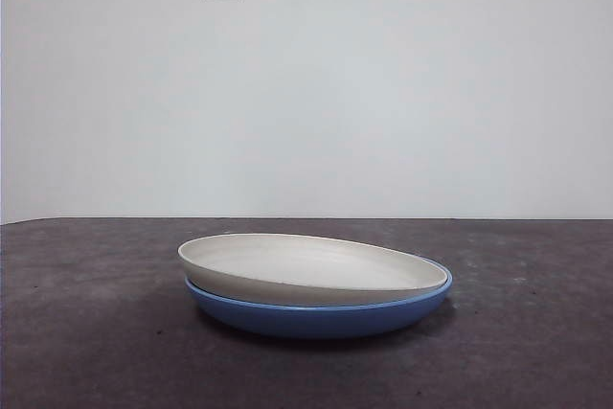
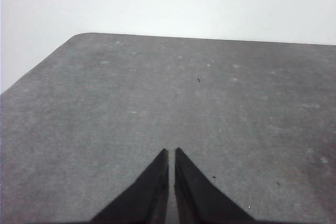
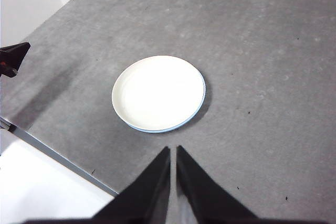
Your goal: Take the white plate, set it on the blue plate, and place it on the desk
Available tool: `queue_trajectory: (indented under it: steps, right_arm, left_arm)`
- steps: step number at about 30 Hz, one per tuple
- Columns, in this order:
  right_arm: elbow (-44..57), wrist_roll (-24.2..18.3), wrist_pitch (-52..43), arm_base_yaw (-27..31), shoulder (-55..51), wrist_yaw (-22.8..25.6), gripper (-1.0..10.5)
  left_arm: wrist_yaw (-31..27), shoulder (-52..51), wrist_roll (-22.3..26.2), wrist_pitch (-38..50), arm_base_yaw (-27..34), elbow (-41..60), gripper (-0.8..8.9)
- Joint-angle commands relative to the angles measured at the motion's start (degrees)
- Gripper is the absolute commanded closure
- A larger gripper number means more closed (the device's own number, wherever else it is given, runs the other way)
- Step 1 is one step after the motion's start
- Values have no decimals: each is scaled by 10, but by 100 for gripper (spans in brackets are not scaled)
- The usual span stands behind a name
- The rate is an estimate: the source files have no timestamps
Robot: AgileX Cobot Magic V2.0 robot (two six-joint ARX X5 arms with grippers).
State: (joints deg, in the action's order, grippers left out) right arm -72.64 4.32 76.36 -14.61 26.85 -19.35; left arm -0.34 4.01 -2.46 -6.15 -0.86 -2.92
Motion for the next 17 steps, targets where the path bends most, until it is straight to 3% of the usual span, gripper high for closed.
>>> queue_trajectory:
  steps: [1,17]
  right_arm:
    - [-9,-3,-5,-2,1,-1,931]
    - [-10,-3,-5,-2,1,-1,931]
  left_arm:
    - [-3,-9,-1,6,1,13,794]
    - [-3,-38,10,-48,1,23,794]
